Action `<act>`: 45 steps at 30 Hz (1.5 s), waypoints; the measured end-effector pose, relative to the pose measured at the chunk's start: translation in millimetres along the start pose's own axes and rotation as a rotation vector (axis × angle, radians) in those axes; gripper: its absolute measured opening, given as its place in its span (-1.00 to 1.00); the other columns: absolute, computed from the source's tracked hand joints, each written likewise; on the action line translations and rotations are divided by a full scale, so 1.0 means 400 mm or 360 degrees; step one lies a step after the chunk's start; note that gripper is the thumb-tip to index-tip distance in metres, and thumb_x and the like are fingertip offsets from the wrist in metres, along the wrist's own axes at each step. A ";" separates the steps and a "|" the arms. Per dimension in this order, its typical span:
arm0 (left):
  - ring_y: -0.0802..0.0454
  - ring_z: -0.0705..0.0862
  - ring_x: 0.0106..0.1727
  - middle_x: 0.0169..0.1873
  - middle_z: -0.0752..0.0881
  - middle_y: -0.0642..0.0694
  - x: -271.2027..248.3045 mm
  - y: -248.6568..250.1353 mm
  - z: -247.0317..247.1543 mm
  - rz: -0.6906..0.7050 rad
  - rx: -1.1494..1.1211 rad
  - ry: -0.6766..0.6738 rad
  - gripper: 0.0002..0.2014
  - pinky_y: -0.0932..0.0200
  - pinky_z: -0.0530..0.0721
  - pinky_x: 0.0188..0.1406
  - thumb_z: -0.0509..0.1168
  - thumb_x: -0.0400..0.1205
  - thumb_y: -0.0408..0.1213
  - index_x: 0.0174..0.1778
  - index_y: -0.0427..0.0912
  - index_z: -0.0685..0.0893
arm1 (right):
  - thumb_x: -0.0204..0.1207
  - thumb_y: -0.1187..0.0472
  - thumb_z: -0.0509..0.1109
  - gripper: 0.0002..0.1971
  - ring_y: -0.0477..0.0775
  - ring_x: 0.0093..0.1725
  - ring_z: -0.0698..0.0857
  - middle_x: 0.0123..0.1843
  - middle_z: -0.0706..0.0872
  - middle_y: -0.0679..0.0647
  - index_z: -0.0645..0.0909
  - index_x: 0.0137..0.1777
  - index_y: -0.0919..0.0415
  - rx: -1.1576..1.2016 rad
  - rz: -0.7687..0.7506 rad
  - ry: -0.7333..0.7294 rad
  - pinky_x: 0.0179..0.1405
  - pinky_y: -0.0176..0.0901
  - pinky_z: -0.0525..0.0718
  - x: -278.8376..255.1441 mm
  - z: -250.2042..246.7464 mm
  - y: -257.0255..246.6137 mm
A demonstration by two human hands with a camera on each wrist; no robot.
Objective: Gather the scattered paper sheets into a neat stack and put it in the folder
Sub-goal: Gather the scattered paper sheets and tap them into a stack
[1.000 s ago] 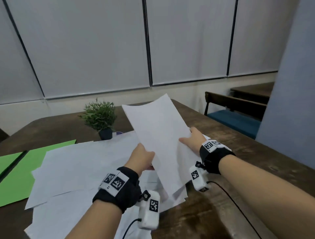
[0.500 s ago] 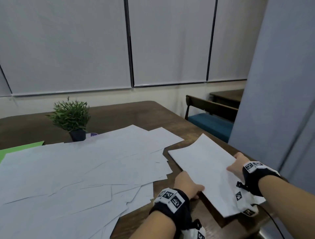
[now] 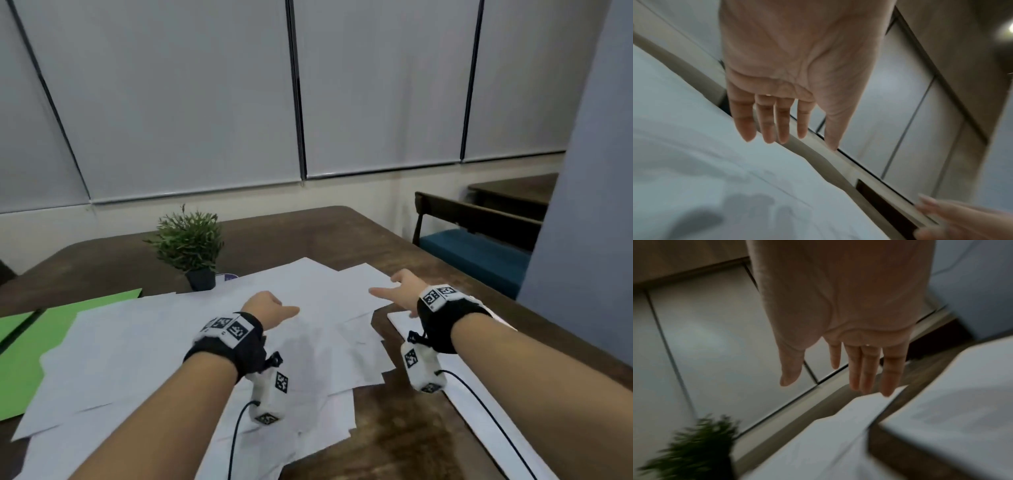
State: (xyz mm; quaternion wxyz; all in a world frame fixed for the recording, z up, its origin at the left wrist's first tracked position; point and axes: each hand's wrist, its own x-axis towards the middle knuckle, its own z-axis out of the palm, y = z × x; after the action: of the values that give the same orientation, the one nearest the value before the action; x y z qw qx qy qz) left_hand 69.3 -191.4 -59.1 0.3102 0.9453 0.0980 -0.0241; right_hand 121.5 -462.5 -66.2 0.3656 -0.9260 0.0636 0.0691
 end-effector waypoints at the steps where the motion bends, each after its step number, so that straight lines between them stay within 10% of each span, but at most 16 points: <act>1: -0.10 0.57 -0.05 -0.19 0.54 -0.12 0.023 -0.046 -0.040 -0.0076 0.0049 0.0035 -0.66 0.16 0.48 -0.09 0.36 0.58 0.04 -0.29 -0.12 0.47 | 0.20 -0.44 0.45 -0.01 0.12 0.18 0.68 0.38 0.57 0.12 0.26 0.55 0.08 0.0020 -0.0033 -0.0053 0.24 0.10 0.66 0.022 0.040 -0.041; 6: -0.16 0.52 0.40 0.38 0.55 -0.19 0.124 -0.293 -0.163 -0.0425 0.0235 0.0185 -0.36 0.09 0.50 0.35 0.38 0.55 0.09 0.41 -0.27 0.48 | 0.33 -0.45 0.37 0.03 0.21 0.52 0.43 0.58 0.39 0.11 0.17 0.64 0.16 -0.0095 -0.0125 -0.0238 0.50 0.12 0.40 0.085 0.234 -0.208; 13: -0.13 0.30 0.60 0.62 0.24 -0.18 0.204 -0.463 -0.208 -0.0537 0.0378 -0.0012 -0.07 0.03 0.31 0.54 0.36 0.50 0.22 0.65 -0.20 0.13 | 0.26 -0.55 0.31 0.13 0.23 0.67 0.14 0.72 0.12 0.08 -0.04 0.71 -0.01 -0.0477 -0.0135 -0.0452 0.62 0.18 0.13 0.181 0.411 -0.304; 19: -0.06 0.54 0.38 0.38 0.58 -0.11 0.169 -0.450 -0.197 -0.0367 0.0841 -0.0515 -0.35 0.15 0.37 0.14 0.00 0.65 0.31 0.33 -0.19 0.55 | 0.55 -0.38 0.15 -0.18 0.20 0.66 0.17 0.70 0.16 0.13 0.11 0.69 0.06 -0.0900 -0.0283 -0.0606 0.57 0.01 0.13 0.139 0.431 -0.324; 25: -0.05 0.64 0.12 0.04 0.73 -0.08 0.132 -0.440 -0.216 -0.0348 0.0797 -0.0435 -0.32 0.07 0.41 0.20 -0.05 0.59 0.41 -0.04 -0.16 0.66 | 0.37 -0.45 0.33 -0.20 0.14 0.71 0.02 0.74 -0.14 0.02 0.17 0.61 -0.36 -0.0777 -0.0371 -0.0799 0.64 0.08 0.17 0.132 0.386 -0.238; 31: -0.09 0.48 0.43 0.53 0.38 -0.12 0.100 -0.459 -0.201 -0.0438 0.0653 -0.0267 -0.06 0.08 0.44 0.38 0.25 0.45 0.41 0.61 -0.13 0.20 | 0.44 -0.37 0.35 -0.29 0.11 0.71 -0.15 0.74 -0.12 0.02 0.19 0.58 -0.41 -0.0840 -0.0508 -0.0916 0.65 0.12 -0.11 0.095 0.356 -0.191; 35: -0.09 0.52 0.39 0.44 0.47 -0.10 0.074 -0.440 -0.169 -0.0362 0.0816 -0.0288 -0.02 0.14 0.51 0.26 0.37 0.31 0.43 0.53 -0.12 0.32 | 0.39 -0.35 0.40 -0.47 -0.02 0.49 0.40 0.47 0.44 -0.22 0.55 0.38 -0.33 -0.0586 -0.0474 -0.0839 0.46 -0.15 0.40 0.064 0.328 -0.192; 40: -0.05 0.53 0.37 0.38 0.52 -0.08 0.067 -0.415 -0.159 -0.0376 0.0774 -0.0244 0.08 0.14 0.53 0.28 0.37 0.21 0.51 0.49 -0.18 0.33 | 0.39 -0.30 0.46 -0.13 0.11 0.55 0.39 0.63 0.31 0.05 0.17 0.64 -0.12 -0.0510 -0.0320 -0.0647 0.45 -0.07 0.41 0.059 0.339 -0.209; 45: -0.05 0.58 0.30 0.31 0.59 -0.09 0.063 -0.400 -0.143 -0.0401 0.0739 -0.0289 -0.01 0.17 0.55 0.22 0.33 0.25 0.52 0.39 -0.20 0.45 | -0.10 -0.51 0.54 0.32 0.23 0.60 0.27 0.64 0.23 0.02 0.00 0.67 -0.16 -0.0905 -0.0258 -0.0602 0.51 0.23 0.36 0.062 0.378 -0.223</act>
State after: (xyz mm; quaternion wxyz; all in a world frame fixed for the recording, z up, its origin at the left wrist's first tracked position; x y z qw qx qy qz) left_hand 60.9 -27.2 -108.6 0.0872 0.9654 0.1783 -0.1689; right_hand 148.8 -295.9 -120.2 0.1026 -0.9636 -0.1009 0.2251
